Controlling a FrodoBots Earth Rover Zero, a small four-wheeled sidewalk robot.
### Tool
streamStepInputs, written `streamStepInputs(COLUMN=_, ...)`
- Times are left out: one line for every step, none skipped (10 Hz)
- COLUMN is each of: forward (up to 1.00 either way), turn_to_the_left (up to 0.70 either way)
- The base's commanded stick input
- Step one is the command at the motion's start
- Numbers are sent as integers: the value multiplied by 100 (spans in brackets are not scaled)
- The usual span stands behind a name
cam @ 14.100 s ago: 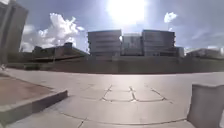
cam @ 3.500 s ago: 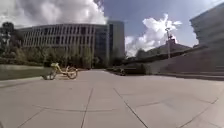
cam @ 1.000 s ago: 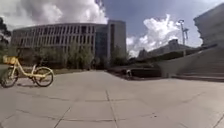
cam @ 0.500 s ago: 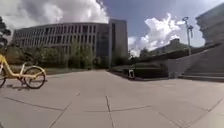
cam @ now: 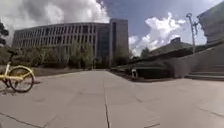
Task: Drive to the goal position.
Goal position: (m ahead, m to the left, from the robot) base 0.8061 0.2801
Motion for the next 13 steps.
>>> streamStepInputs(forward=100, turn_to_the_left=-3)
streamStepInputs(forward=100, turn_to_the_left=1)
streamStepInputs(forward=100, turn_to_the_left=1)
streamStepInputs(forward=100, turn_to_the_left=1)
streamStepInputs(forward=100, turn_to_the_left=1)
streamStepInputs(forward=100, turn_to_the_left=1)
streamStepInputs(forward=100, turn_to_the_left=1)
streamStepInputs(forward=100, turn_to_the_left=1)
streamStepInputs(forward=100, turn_to_the_left=1)
streamStepInputs(forward=100, turn_to_the_left=1)
streamStepInputs(forward=100, turn_to_the_left=1)
streamStepInputs(forward=100, turn_to_the_left=1)
streamStepInputs(forward=100, turn_to_the_left=1)
